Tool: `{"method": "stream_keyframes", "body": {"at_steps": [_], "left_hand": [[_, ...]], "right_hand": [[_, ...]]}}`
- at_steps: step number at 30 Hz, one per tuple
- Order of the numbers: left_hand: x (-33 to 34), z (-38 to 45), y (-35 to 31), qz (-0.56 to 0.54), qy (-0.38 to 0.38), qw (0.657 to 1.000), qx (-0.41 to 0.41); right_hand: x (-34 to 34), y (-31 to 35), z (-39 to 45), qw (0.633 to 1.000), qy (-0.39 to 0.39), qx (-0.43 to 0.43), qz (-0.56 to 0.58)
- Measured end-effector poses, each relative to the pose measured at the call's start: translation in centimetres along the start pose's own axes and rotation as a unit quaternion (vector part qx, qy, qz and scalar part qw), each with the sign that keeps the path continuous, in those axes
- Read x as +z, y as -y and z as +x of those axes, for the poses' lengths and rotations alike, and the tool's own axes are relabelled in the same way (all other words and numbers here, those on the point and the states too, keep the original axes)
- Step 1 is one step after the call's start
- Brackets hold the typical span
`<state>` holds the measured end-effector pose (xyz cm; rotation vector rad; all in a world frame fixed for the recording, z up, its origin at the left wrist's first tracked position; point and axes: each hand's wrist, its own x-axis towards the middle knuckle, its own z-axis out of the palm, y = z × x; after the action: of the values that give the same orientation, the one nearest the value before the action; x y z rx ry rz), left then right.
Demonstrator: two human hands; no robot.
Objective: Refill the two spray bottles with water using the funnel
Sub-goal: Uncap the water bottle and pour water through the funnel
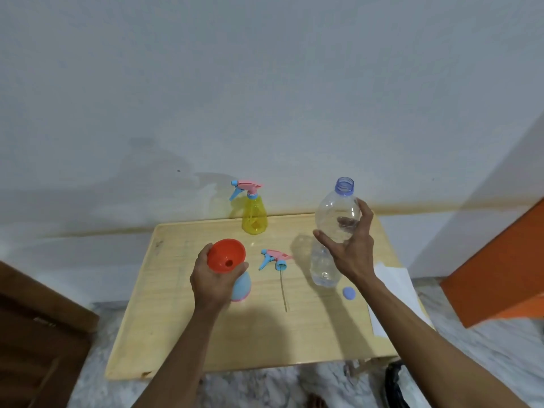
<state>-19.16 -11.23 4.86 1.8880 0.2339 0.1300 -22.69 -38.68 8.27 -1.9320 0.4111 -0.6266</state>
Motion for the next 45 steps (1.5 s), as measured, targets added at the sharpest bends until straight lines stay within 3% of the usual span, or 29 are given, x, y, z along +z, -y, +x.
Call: {"method": "stream_keyframes", "body": {"at_steps": [15, 36, 45], "left_hand": [[-0.1, -0.4, -0.3, 0.037, -0.001, 0.999, 0.021], [0.0, -0.7, -0.2, 0.027, 0.000, 0.999, 0.024], [-0.2, -1.3, -2.5, -0.009, -0.052, 0.998, 0.039]], "right_hand": [[0.3, -2.8, -0.4, 0.998, -0.047, 0.029, 0.031], [-0.4, -3.2, -1.2, 0.999, -0.022, 0.038, 0.021], [-0.8, -3.4, -1.3, 0.998, -0.010, 0.048, 0.025]]}}
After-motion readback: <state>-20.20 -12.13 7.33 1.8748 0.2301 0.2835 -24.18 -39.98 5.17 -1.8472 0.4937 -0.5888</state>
